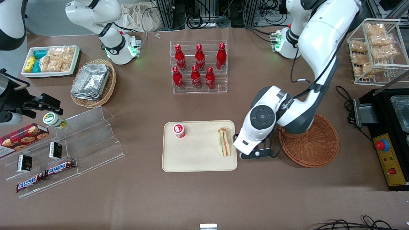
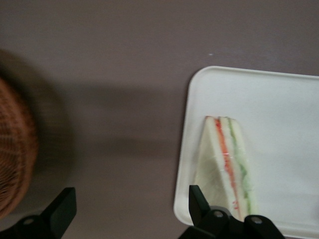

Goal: Place sandwich from basket to tray

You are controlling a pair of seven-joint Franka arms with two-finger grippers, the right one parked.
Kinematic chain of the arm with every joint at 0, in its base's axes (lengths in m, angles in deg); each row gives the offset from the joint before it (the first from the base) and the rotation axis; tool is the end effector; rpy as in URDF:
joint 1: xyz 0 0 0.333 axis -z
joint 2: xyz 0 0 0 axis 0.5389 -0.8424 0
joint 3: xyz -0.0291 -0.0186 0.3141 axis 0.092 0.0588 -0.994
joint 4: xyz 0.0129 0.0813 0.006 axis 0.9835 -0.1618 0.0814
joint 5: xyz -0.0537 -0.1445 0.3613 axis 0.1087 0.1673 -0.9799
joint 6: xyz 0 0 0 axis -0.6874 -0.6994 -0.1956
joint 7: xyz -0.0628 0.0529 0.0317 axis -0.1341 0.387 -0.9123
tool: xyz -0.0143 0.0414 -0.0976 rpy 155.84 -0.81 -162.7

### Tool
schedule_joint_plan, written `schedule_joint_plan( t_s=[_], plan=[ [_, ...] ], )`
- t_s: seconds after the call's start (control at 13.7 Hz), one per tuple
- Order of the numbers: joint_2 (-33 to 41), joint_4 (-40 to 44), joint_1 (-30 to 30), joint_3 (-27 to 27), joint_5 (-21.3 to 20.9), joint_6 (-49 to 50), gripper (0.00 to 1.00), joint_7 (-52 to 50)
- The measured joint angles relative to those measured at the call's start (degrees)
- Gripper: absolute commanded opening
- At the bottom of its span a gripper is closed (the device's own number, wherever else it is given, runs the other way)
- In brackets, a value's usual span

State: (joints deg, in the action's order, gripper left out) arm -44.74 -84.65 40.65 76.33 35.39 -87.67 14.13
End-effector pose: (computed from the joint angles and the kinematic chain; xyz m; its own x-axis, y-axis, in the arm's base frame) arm 0.6272 -0.3371 0.3475 0.9904 0.1263 -0.0565 0.1220 -0.9897 -0.0751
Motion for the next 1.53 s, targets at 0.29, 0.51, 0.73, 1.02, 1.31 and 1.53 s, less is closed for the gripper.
schedule_joint_plan(
  t_s=[0.29, 0.51, 0.73, 1.02, 1.31, 1.53],
  plan=[
    [5.2, -3.4, -2.7, 0.2, 0.0, 2.9, 1.00, 0.0],
    [10.7, -8.3, -8.6, 2.2, 1.7, 3.2, 1.00, 3.4],
    [16.6, -10.4, -15.5, 3.0, 8.6, 8.2, 1.00, 14.1],
    [22.0, -11.1, -22.0, 3.2, 10.1, 13.9, 1.00, 23.2],
    [24.7, -11.3, -25.4, 3.2, 10.2, 15.6, 1.00, 28.4],
    [24.7, -9.8, -25.5, 3.1, 10.3, 16.3, 1.00, 29.3]
  ],
)
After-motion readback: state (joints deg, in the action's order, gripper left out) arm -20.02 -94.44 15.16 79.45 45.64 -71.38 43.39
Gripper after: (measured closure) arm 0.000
